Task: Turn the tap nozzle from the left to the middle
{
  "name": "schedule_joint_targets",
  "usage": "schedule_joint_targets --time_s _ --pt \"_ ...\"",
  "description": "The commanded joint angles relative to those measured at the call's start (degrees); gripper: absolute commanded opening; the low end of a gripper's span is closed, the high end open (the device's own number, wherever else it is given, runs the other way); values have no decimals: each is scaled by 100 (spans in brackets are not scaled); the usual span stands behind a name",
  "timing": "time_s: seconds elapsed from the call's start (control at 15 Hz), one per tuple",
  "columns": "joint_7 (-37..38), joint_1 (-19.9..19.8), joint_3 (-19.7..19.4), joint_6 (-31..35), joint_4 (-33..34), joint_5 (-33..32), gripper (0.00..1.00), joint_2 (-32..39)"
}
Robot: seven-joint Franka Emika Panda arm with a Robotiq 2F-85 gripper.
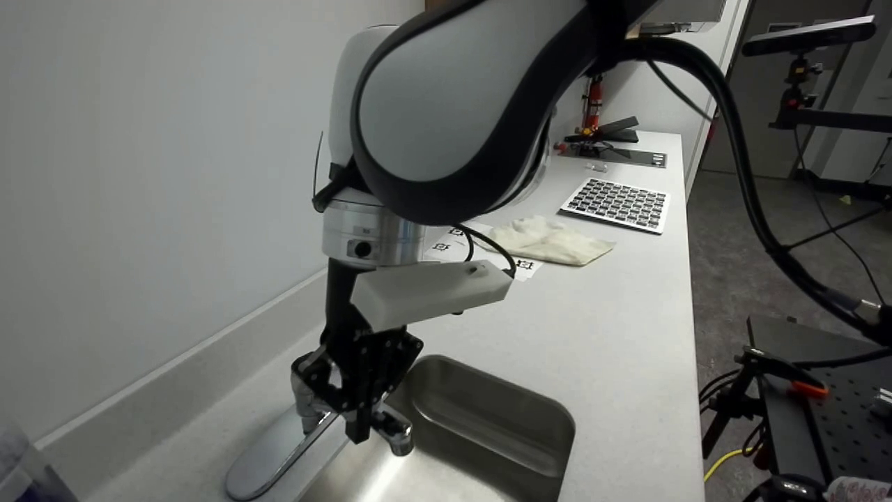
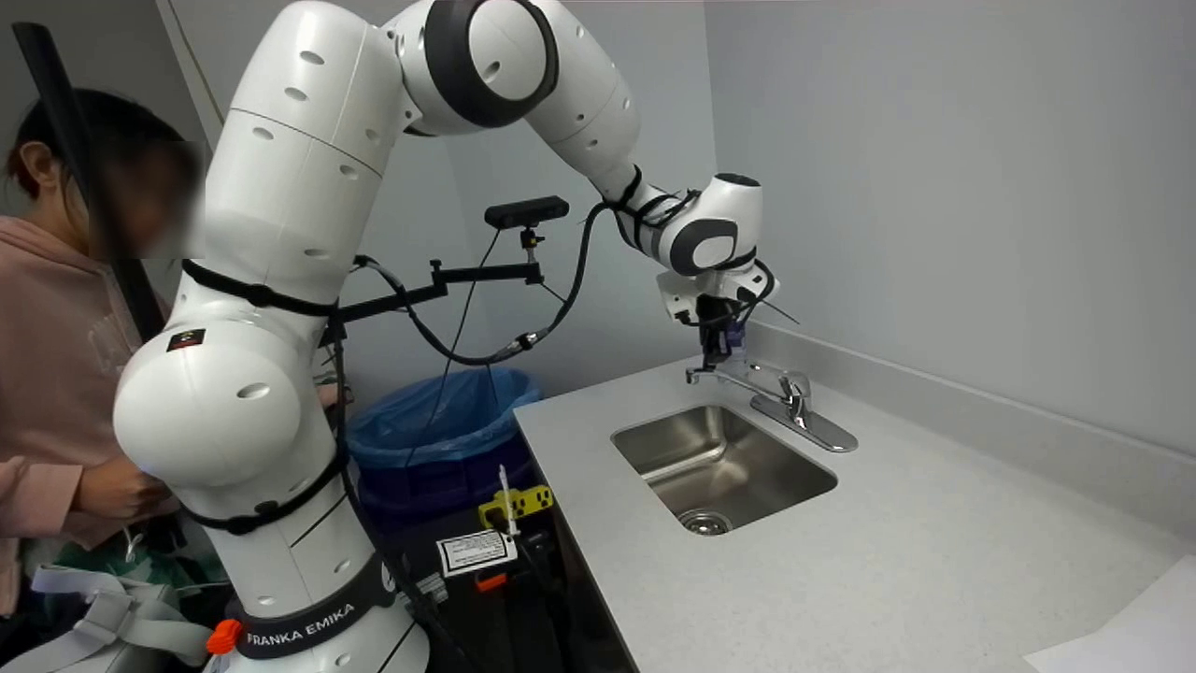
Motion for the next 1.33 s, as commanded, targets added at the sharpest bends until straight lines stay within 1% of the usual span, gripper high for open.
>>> schedule_joint_targets --time_s 0.0,0.4,0.73,0.93,1.27 --pt "252 146 -396 -129 -462 -258 0 -371" --pt "576 255 -708 -135 -729 -640 0 -601" --pt "843 295 -881 -149 -823 -945 0 -699" --pt "977 307 -923 -162 -849 -1061 0 -731" --pt "891 288 -798 -110 -896 -1004 0 -811"
